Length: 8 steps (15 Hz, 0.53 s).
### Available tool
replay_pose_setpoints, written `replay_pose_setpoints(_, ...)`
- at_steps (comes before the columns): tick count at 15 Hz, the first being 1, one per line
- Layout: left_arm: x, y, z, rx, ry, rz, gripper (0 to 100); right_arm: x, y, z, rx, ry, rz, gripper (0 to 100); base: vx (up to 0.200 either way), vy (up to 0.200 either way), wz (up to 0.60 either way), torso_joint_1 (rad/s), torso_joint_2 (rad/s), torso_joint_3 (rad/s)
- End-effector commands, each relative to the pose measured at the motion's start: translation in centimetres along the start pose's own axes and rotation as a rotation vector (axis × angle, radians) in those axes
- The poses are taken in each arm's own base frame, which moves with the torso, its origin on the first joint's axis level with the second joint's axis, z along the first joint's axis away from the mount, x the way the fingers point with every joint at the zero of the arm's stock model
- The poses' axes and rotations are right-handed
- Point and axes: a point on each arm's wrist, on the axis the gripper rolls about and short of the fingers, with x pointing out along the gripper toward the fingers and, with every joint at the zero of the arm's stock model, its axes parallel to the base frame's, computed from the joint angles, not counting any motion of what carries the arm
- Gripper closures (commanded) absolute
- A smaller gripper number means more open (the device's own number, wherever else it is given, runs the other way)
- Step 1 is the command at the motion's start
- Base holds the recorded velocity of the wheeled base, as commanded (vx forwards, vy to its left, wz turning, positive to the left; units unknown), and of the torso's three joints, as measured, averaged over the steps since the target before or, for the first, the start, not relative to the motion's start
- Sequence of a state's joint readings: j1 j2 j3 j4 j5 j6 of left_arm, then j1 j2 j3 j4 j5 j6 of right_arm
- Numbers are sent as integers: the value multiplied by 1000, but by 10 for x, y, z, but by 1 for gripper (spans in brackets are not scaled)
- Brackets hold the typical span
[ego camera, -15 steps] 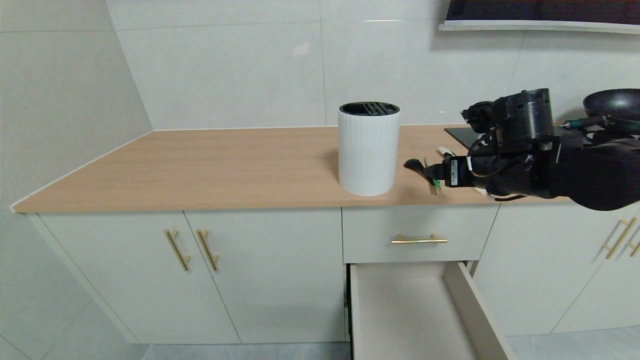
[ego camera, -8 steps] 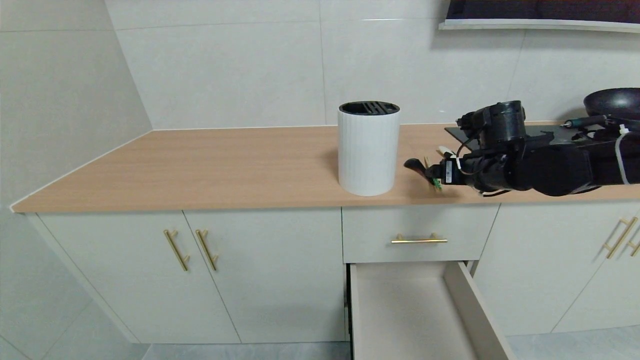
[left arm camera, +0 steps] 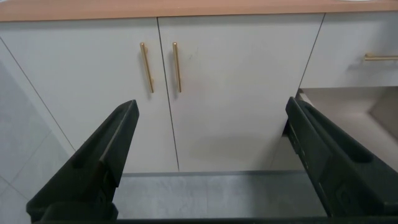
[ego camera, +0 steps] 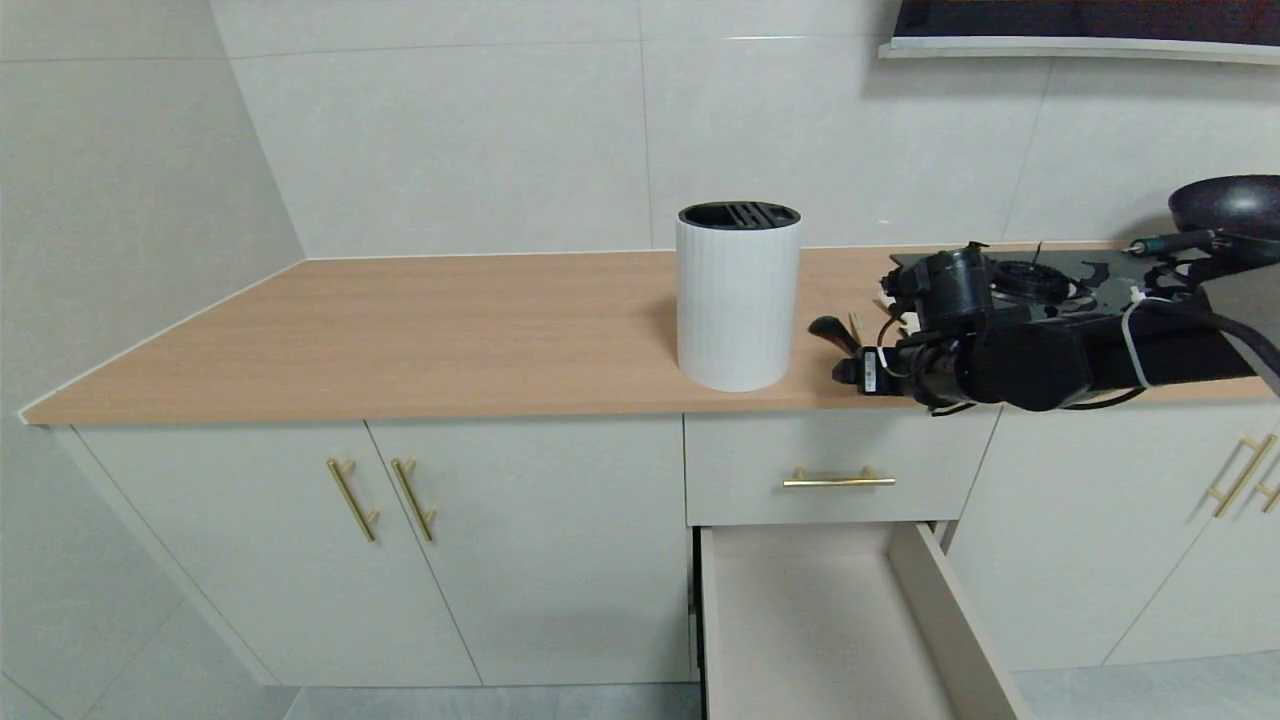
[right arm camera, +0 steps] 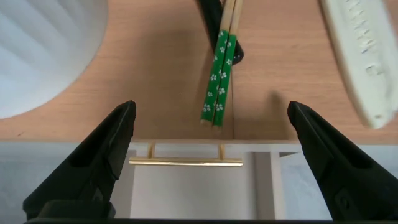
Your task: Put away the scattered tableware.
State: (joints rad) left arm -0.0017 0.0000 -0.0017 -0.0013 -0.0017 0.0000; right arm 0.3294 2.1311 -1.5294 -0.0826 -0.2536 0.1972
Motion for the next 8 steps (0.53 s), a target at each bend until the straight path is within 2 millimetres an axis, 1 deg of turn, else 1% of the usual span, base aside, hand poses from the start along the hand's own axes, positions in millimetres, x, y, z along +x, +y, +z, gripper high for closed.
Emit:
replay_pose_setpoints(1, 0, 0, 0, 0, 0, 0, 0, 5, 1, -2, 2, 7, 1, 0, 0, 0, 0, 0, 0, 0)
replay_pose_setpoints(2, 0, 0, 0, 0, 0, 0, 0, 5, 1, -1, 8, 1, 2, 0, 0, 0, 0, 0, 0, 0)
replay_pose_setpoints(3, 0, 0, 0, 0, 1, 0, 0, 5, 1, -1, 8, 1, 2, 100, 0, 0, 0, 0, 0, 0)
replay_pose_setpoints(8, 0, 0, 0, 0, 0, 0, 0, 6, -1, 2, 23, -8, -4, 100, 0, 0, 0, 0, 0, 0)
